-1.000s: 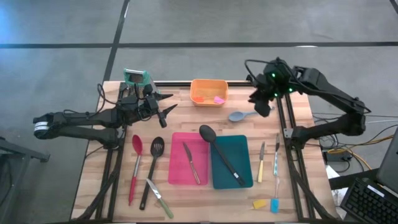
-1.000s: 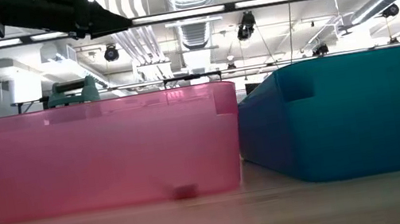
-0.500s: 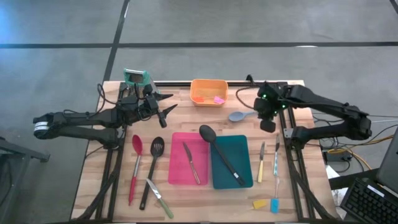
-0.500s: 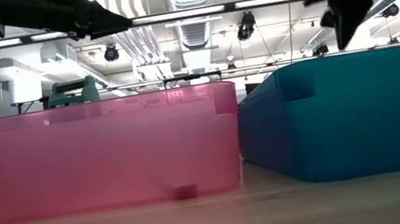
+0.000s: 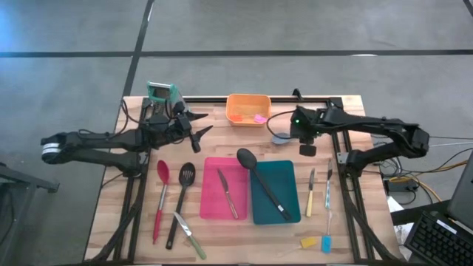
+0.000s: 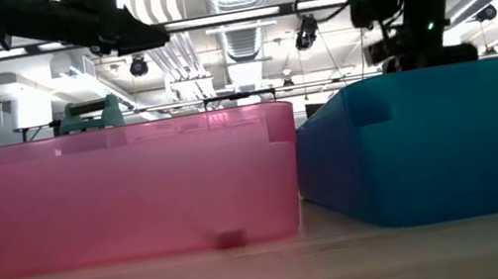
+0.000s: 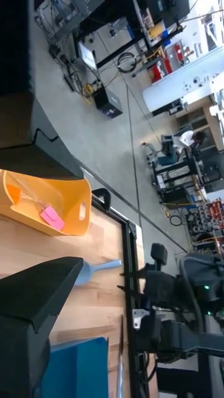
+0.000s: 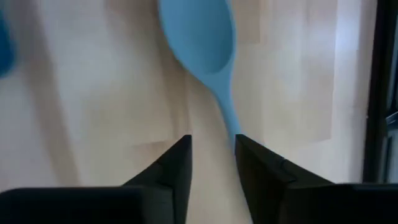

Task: Pick & Place Kitchen Items
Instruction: Put the gray spoon into the blue bin

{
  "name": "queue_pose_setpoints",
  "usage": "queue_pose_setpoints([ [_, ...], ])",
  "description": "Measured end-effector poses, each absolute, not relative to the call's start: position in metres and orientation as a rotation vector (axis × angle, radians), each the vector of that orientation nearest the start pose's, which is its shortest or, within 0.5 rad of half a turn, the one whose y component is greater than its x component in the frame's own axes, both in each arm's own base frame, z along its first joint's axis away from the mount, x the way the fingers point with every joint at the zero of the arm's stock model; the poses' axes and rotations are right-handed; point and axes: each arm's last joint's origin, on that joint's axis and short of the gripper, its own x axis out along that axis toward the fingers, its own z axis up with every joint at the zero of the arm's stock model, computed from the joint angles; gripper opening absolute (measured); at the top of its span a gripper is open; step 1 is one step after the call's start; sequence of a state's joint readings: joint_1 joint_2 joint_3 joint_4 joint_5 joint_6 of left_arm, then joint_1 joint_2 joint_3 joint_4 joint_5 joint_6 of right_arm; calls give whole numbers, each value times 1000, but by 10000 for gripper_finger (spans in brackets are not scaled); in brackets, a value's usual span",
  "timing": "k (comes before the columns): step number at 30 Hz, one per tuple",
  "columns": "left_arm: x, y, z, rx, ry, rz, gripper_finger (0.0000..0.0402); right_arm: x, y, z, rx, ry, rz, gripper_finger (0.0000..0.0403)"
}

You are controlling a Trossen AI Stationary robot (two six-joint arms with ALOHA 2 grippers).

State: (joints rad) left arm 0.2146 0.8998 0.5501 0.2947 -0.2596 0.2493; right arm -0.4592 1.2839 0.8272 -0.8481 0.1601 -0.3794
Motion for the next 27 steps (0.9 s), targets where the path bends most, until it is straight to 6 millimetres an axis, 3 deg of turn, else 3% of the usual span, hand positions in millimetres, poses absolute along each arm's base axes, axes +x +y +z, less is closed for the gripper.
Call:
queue_pose_setpoints([
  [7,197,50,277,255,117,464,218,208,-119,186,-166,1480,-298,174],
  [13,196,50,278,254,111,465,218,213,-137,167,-141,1542,-293,198],
  [19,196,50,277,254,116,464,218,214,-148,147,-101,1600,-279,196],
  [27,196,50,277,254,116,464,218,218,-155,130,-62,1625,-217,158],
])
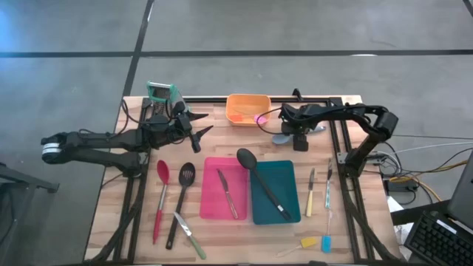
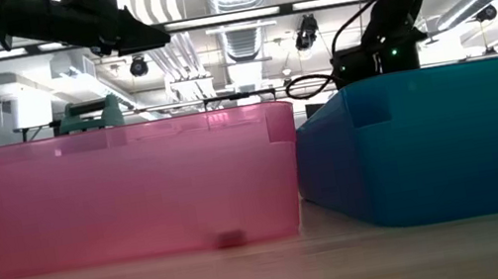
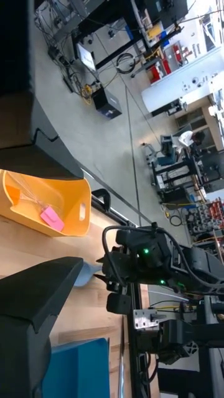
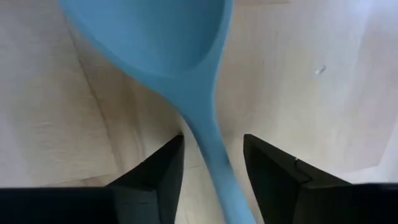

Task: Pick & Place Kitchen Items
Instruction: Put the gray spoon into the blue bin

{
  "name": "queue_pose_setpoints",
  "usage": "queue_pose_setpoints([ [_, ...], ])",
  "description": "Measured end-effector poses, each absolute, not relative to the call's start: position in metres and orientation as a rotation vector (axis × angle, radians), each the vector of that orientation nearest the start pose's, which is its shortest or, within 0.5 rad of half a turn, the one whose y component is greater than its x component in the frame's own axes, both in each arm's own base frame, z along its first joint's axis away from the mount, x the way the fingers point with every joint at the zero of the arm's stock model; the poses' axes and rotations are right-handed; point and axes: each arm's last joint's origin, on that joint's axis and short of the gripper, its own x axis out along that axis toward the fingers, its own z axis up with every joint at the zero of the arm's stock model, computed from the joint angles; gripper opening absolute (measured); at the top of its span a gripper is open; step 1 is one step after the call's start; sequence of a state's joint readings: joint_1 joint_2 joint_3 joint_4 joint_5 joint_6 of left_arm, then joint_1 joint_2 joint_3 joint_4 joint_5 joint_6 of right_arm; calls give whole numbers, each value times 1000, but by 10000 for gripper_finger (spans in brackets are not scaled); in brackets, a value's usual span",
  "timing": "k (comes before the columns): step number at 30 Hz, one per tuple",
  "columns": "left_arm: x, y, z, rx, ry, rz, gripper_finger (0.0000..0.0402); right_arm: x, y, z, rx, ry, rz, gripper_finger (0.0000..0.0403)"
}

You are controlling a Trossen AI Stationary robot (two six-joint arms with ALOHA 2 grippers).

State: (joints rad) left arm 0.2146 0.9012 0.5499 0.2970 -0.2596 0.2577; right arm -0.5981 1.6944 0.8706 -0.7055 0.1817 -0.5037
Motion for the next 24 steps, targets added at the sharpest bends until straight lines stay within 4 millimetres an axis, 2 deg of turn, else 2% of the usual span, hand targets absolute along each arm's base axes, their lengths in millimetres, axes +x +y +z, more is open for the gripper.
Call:
queue_pose_setpoints([
  [4,196,50,277,254,115,464,218,215,-158,130,-34,1621,-211,115],
  [10,196,50,277,254,115,464,218,209,-161,136,46,1561,-179,29],
  [16,196,50,277,254,116,464,218,202,-156,147,92,1574,-226,28],
  [24,196,50,277,254,115,464,218,189,-146,184,125,1479,-329,28],
])
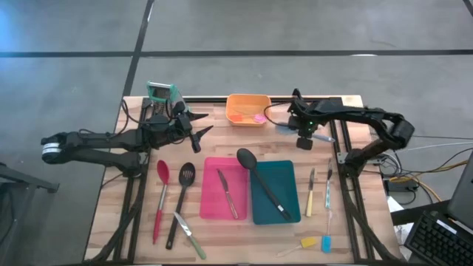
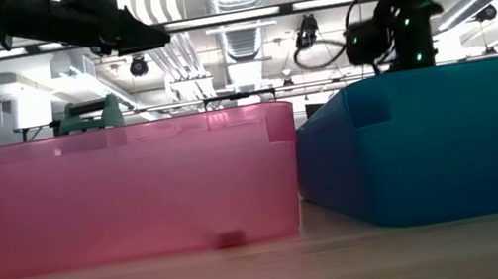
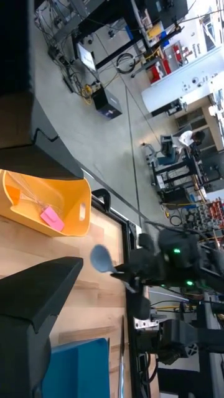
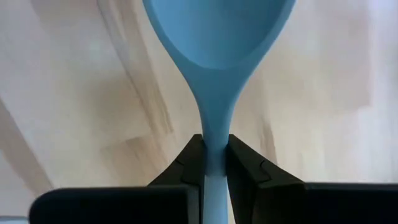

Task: Pick & Place Kitchen Items
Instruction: Put the gray spoon into the blue bin

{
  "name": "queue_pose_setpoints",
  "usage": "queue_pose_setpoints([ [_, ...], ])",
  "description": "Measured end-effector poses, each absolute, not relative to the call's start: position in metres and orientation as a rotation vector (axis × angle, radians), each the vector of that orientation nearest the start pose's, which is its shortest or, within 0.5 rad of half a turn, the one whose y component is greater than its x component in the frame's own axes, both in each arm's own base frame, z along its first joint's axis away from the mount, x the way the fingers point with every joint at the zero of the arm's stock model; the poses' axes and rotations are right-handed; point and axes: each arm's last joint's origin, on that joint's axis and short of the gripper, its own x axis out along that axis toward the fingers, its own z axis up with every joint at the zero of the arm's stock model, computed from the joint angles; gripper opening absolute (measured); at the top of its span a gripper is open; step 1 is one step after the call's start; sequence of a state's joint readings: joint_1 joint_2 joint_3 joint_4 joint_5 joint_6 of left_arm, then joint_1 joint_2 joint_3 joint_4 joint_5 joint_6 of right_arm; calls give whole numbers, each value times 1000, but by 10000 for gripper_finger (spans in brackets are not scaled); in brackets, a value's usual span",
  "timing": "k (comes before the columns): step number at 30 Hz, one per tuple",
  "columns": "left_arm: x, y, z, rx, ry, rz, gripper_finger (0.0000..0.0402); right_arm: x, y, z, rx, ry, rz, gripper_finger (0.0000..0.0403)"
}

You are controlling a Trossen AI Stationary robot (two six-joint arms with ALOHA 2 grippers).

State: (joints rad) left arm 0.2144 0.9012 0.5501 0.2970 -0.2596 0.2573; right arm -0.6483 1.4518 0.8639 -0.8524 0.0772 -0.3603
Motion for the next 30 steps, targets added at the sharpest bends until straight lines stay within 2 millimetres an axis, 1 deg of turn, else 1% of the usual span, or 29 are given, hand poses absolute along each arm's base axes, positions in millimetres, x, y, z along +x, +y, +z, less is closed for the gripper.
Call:
queue_pose_setpoints([
  [2,196,50,277,254,115,464,218,185,-142,195,165,1432,-390,28],
  [5,196,50,277,254,115,464,218,180,-134,212,276,1317,-511,28],
  [10,196,50,277,254,115,464,218,174,-118,237,416,1131,-560,28],
  [14,196,50,277,250,114,465,218,174,-102,253,462,1008,-517,28],
  [17,196,50,277,250,114,465,218,176,-89,264,463,914,-471,28],
  [20,196,50,277,250,114,465,218,181,-76,275,475,801,-431,28],
  [24,196,50,277,250,114,465,218,191,-55,287,453,678,-330,28],
  [27,196,50,277,250,114,465,218,199,-39,291,403,634,-266,28],
  [30,196,50,277,250,114,465,218,207,-23,291,365,615,-246,28],
])
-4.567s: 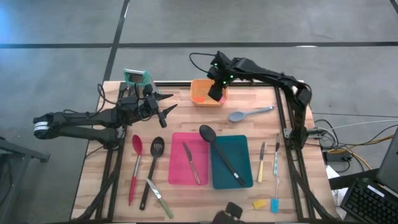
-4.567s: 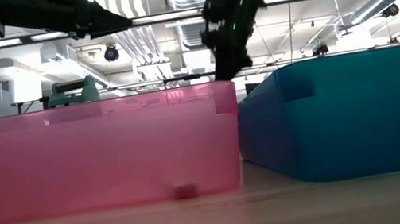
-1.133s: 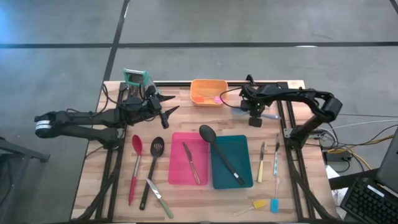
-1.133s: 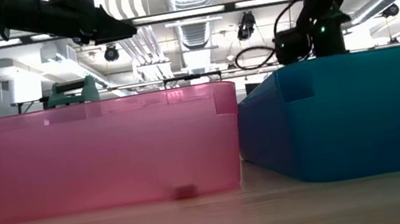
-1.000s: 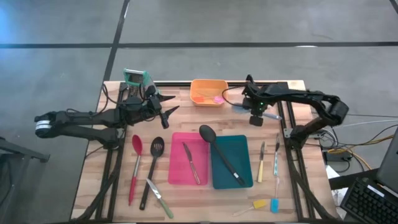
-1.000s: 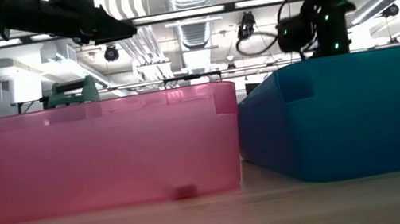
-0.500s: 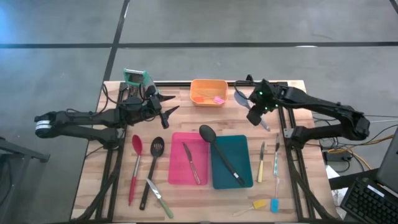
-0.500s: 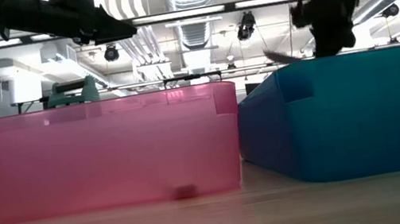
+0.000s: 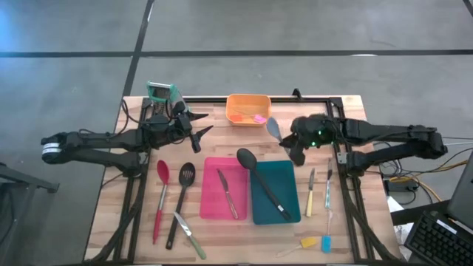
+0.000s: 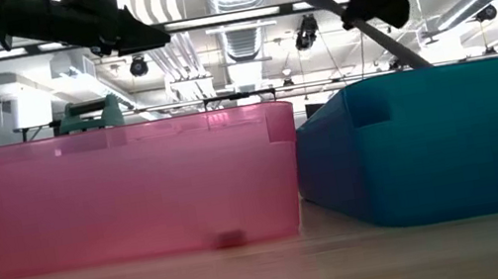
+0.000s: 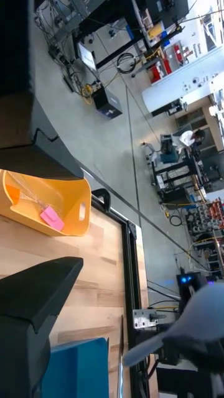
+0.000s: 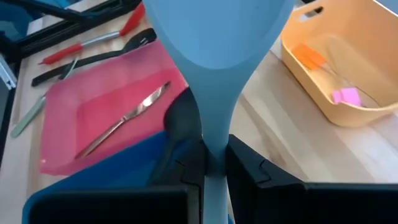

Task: Pick & Place Kitchen Items
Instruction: Put the gray spoon into the blue bin

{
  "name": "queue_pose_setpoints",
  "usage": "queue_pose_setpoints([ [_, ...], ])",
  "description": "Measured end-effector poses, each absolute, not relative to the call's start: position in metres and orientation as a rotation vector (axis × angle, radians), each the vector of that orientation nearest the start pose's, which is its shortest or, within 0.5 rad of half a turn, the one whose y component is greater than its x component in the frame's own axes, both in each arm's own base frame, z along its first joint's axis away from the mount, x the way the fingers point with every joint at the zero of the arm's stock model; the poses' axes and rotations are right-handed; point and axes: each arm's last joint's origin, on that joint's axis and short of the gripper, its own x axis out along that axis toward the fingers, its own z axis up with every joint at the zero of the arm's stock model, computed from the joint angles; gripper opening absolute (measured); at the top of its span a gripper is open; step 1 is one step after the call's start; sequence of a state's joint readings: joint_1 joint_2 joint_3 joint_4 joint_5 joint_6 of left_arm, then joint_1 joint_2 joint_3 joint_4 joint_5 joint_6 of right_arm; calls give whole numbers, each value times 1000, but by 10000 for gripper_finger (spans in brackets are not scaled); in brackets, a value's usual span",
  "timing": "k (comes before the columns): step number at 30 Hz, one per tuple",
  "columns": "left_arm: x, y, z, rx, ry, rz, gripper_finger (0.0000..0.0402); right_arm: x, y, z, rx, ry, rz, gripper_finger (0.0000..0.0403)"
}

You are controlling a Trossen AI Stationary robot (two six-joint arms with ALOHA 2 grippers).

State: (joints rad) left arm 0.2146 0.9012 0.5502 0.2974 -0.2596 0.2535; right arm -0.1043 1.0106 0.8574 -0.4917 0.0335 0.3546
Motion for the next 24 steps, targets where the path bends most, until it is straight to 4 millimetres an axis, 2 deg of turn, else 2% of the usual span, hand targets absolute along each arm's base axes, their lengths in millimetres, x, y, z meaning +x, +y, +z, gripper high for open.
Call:
queue_pose_setpoints([
  [7,196,50,277,249,114,465,218,228,9,283,364,575,-275,28],
  [14,196,50,277,230,109,466,218,250,34,264,505,601,-257,28],
  [19,196,50,277,229,109,465,218,257,49,252,614,641,-269,28],
  [24,196,50,277,229,112,465,218,260,63,238,624,684,-313,28],
])
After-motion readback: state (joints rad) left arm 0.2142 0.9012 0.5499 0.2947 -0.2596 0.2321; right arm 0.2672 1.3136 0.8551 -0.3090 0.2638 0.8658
